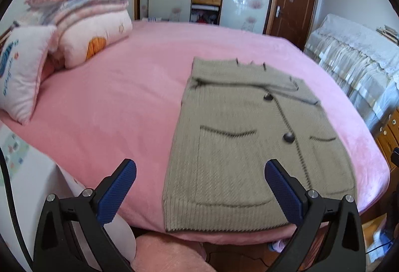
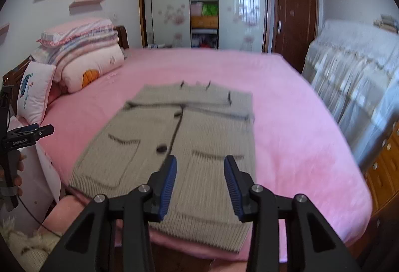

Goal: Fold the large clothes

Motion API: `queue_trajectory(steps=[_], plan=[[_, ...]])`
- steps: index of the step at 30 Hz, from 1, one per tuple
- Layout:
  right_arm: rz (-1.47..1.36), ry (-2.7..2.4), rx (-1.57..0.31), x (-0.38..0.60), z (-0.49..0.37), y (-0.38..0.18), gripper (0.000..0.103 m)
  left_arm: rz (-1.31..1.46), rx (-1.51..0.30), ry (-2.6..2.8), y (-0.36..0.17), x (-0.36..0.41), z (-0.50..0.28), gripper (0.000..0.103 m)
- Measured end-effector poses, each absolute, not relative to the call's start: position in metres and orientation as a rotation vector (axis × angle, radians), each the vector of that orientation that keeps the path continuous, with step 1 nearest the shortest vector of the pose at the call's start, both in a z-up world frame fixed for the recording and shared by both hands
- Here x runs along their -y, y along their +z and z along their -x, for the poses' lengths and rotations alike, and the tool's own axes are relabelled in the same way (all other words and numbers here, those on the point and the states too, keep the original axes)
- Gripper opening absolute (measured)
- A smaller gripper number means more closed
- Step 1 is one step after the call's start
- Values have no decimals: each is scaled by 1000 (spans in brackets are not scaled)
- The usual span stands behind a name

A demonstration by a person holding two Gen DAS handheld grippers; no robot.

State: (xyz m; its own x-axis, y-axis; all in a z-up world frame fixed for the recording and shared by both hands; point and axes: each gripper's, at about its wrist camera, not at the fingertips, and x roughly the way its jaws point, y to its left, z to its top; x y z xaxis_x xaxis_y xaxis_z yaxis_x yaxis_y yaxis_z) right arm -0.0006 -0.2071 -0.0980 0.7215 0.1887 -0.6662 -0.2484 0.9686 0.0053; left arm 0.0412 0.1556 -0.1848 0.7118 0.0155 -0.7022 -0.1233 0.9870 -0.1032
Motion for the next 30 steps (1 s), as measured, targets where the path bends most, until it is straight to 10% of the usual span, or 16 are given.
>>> queue_trajectory(steps=[3, 23, 30], plan=[[123, 219, -761, 212, 7, -126, 63, 166, -870, 56, -219, -172, -52, 102], [-211, 182, -1132, 287, -11, -248, 63, 323, -1106, -114, -338, -184, -70, 96], [-280, 213, -1198, 292, -22, -268, 48, 404, -1094, -144, -349, -192, -76, 94]])
